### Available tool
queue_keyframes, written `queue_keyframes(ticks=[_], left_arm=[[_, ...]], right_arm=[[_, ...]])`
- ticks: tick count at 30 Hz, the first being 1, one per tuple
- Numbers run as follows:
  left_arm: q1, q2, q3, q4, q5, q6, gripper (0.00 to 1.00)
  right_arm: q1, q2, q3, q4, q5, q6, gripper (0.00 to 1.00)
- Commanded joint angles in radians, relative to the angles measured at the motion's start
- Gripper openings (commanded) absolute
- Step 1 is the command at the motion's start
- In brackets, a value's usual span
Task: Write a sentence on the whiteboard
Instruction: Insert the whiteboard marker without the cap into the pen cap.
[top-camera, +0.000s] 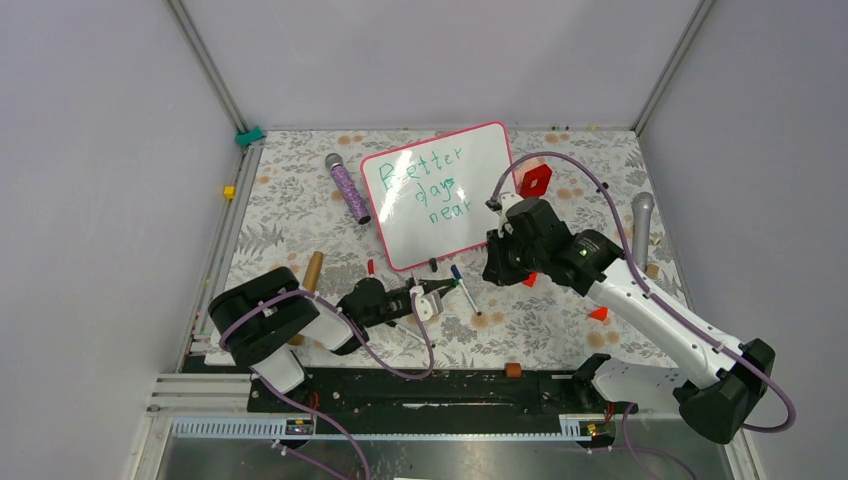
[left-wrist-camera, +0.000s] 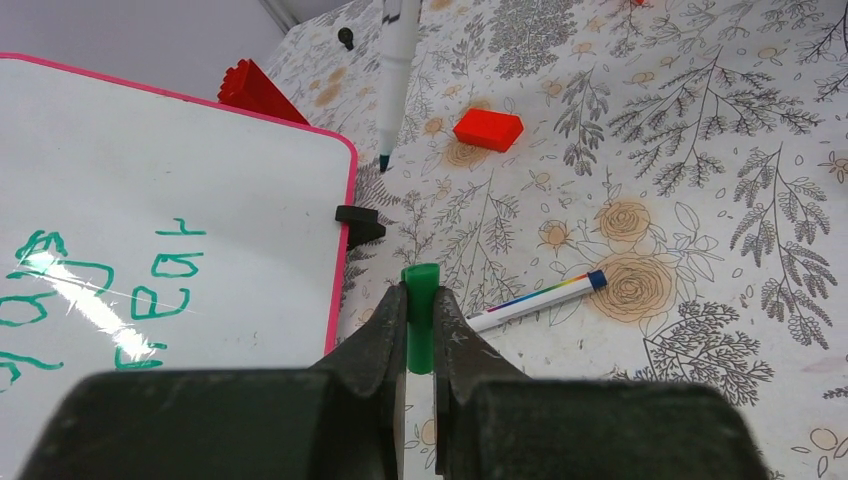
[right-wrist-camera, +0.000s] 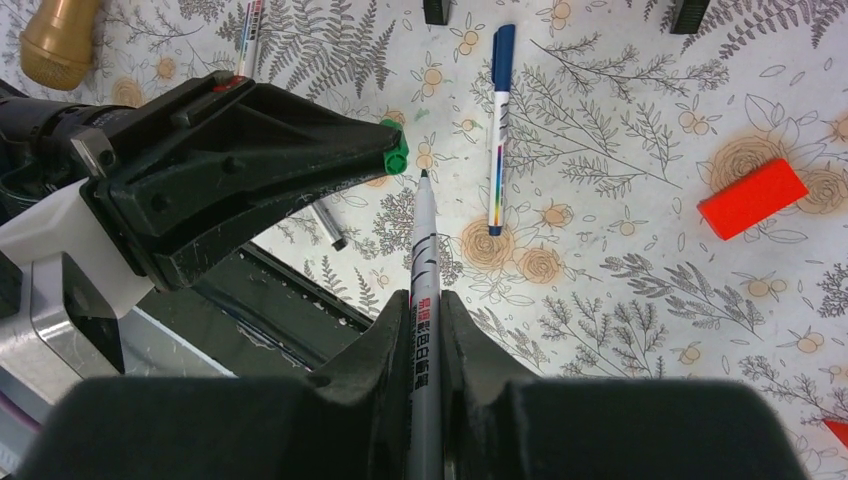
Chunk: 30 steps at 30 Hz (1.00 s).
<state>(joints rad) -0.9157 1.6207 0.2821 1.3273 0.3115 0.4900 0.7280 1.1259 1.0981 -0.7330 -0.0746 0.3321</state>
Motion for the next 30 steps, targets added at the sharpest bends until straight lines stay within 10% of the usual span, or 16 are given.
queue_keyframes(ticks=[1,16,21,27,30], left_arm=[[-0.005,0.001,0.024,0.047,0.053,0.011,0.0],[-0.004,0.006,0.036,0.13,-0.101,-0.226,0.0],[-0.002,-0.154,0.053,0.013,-0.509,-0.947,0.0],[0.002,-0.496,0.238,-0.826,-0.761,-1.539,0.0],[0.006,-0.556,0.242,-0.918,-0.783,-1.763,0.0]], right_arm=[[0.011,0.011,0.005,0.045,-0.039,-0.022,0.0],[0.011,-0.085,-0.053,0.041,0.082,0.009,0.0],[0.011,-0.228,-0.131,0.109,0.208,0.004,0.0],[0.011,-0.43,-0.257,0.363,-0.006,-0.015,0.0],[0.01,-0.495,-0.333,0.494,-0.071,0.01,0.0]])
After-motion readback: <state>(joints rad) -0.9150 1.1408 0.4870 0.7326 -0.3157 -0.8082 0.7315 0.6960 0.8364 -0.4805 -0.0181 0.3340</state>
